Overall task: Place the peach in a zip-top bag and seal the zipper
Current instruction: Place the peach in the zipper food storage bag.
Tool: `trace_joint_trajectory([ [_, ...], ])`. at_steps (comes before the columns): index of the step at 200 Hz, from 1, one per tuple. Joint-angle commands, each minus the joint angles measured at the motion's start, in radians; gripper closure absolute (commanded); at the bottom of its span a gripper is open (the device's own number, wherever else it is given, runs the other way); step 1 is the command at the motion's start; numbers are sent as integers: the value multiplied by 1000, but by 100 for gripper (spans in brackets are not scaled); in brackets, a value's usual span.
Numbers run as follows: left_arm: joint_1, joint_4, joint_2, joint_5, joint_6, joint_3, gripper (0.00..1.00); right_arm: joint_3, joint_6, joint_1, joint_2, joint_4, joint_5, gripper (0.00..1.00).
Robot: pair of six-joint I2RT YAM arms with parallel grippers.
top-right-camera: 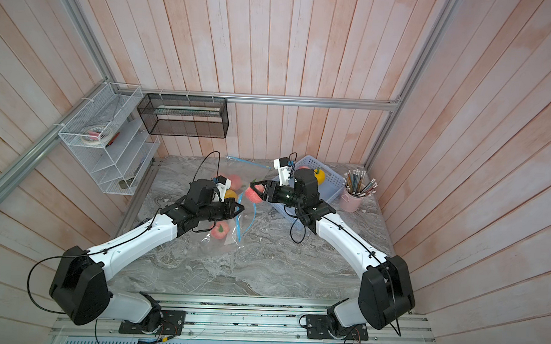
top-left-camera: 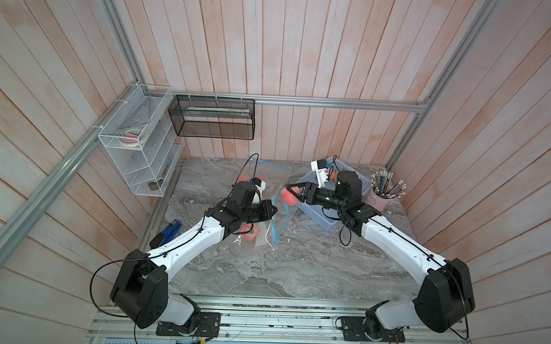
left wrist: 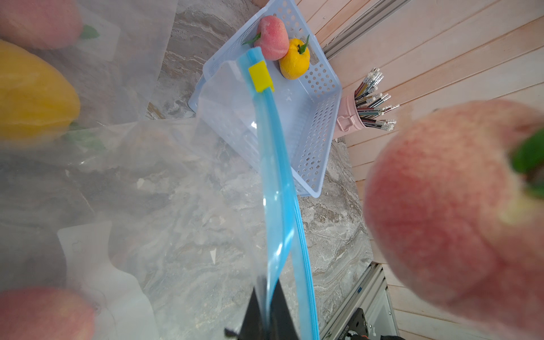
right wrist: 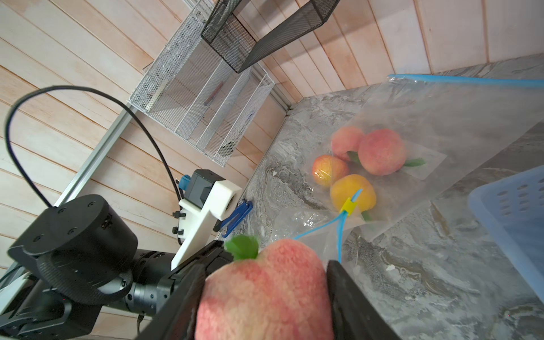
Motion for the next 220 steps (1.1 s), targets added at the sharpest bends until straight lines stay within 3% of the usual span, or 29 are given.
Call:
trace_joint_trajectory([
  [1, -5, 23, -35, 7, -10, 28, 100, -27, 13, 17, 21, 28, -20, 45],
  [37, -5, 44, -74, -6, -18, 24, 100, -30, -18, 29, 32, -34, 9, 45],
  [99, -3, 123, -147, -21, -41, -8, 100, 77, -155, 74, 79, -275, 184, 42],
  [151, 5, 106, -137, -33, -41, -21, 100, 71, -132, 69, 9, -154, 99, 18],
  [186, 9, 103, -137, -37, -35, -29, 100, 44, -91, 24, -42, -85, 53, 16],
  [220, 13, 93, -146, -47, -26, -29, 100, 41, -131, -15, -53, -154, 139, 16],
])
